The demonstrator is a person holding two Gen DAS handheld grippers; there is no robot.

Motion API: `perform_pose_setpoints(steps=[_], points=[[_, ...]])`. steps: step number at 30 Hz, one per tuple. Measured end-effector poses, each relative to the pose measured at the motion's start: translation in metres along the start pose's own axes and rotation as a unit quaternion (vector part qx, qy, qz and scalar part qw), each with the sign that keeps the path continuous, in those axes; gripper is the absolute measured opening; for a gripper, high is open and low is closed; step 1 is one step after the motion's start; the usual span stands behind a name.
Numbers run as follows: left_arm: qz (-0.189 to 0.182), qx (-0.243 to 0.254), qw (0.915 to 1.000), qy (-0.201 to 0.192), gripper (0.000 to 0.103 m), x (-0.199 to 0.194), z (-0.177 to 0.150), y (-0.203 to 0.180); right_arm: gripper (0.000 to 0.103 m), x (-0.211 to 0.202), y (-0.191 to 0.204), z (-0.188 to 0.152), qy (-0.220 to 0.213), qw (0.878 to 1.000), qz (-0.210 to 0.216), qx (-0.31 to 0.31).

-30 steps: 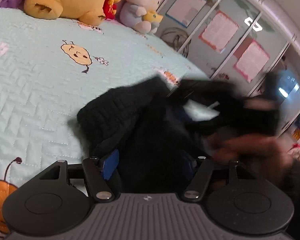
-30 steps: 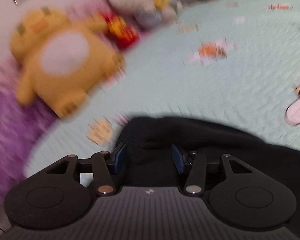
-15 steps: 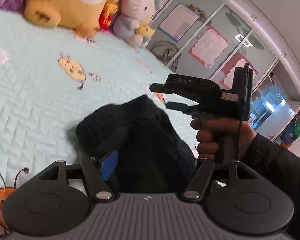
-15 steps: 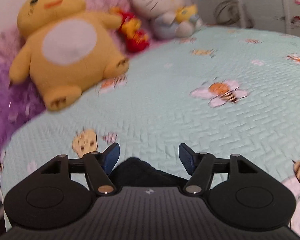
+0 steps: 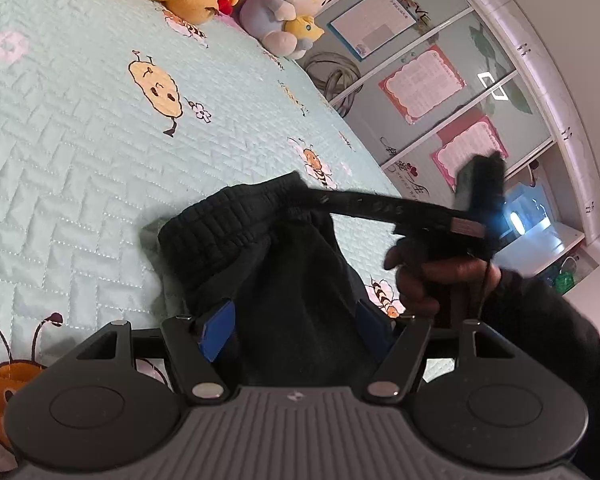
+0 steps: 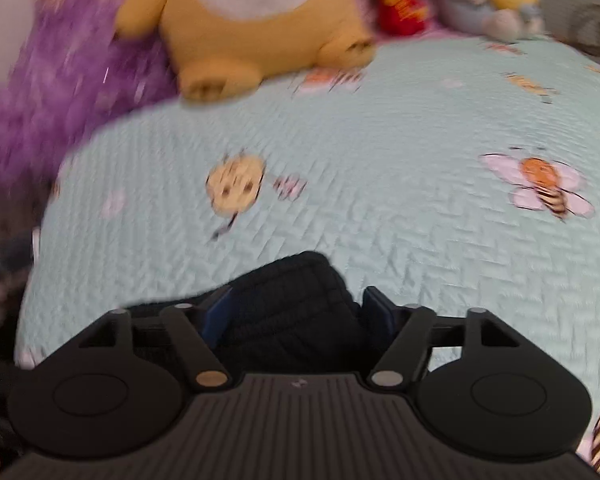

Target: Fold clothes

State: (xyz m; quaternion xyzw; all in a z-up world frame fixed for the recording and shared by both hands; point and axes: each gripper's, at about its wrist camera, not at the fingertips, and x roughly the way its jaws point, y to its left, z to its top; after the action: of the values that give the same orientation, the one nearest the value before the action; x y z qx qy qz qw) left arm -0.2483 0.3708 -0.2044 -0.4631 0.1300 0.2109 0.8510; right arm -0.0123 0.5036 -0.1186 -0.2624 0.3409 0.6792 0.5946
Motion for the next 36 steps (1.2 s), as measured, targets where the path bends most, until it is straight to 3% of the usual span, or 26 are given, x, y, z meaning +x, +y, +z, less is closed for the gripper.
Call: perform_pose_setpoints(steps=[3,5,7,10,12,15,17,22,26,33,36], points=[[0.0,-0.005,1.0,-0.006,0.07,-0.002,-0.002,0.002,0.076,0.006,0.002,0.006,0.03,0.999,0.008,-0.036],[-0.002,-0.007,0.9999,-0.011,0.07,-0.004,-0.002,0.003,0.069,0.009,-0.003,0.011,0.045,0.999,0.019,-0.018],[-0.004,-0.003,0.9998,-0.021,0.07,-0.007,-0.003,0.001,0.068,0.005,-0.001,0.011,0.046,0.999,0.013,-0.023],[-0.001,0.01,0.9994,-0.033,0.07,-0.01,-0.005,-0.002,0.078,0.0,0.008,0.014,0.04,0.997,-0.008,-0.064],[0.002,0.013,0.9992,-0.037,0.07,-0.01,-0.006,-0.001,0.078,0.006,0.007,0.016,0.055,0.997,0.002,-0.06],[0.009,0.02,0.9991,-0.037,0.07,-0.008,-0.007,-0.001,0.055,0.004,0.009,0.02,0.07,0.996,0.014,-0.054],[0.013,0.025,0.9989,-0.037,0.07,-0.008,-0.007,-0.002,0.024,-0.008,0.018,0.022,0.066,0.995,0.006,-0.07],[0.032,0.048,0.9961,-0.066,0.07,-0.015,-0.012,-0.008,0.018,-0.063,0.058,0.023,0.03,0.993,0.008,-0.115],[0.08,0.074,0.9861,-0.125,0.07,-0.03,-0.021,-0.013,0.018,-0.115,0.098,0.021,-0.005,0.988,0.025,-0.152],[0.118,0.117,0.957,-0.238,0.073,-0.07,-0.036,-0.018,0.018,-0.112,0.11,0.018,-0.004,0.985,0.096,-0.144],[0.127,0.125,0.9519,-0.249,0.075,-0.074,-0.037,-0.018,0.018,-0.111,0.115,0.017,-0.004,0.982,0.127,-0.141]])
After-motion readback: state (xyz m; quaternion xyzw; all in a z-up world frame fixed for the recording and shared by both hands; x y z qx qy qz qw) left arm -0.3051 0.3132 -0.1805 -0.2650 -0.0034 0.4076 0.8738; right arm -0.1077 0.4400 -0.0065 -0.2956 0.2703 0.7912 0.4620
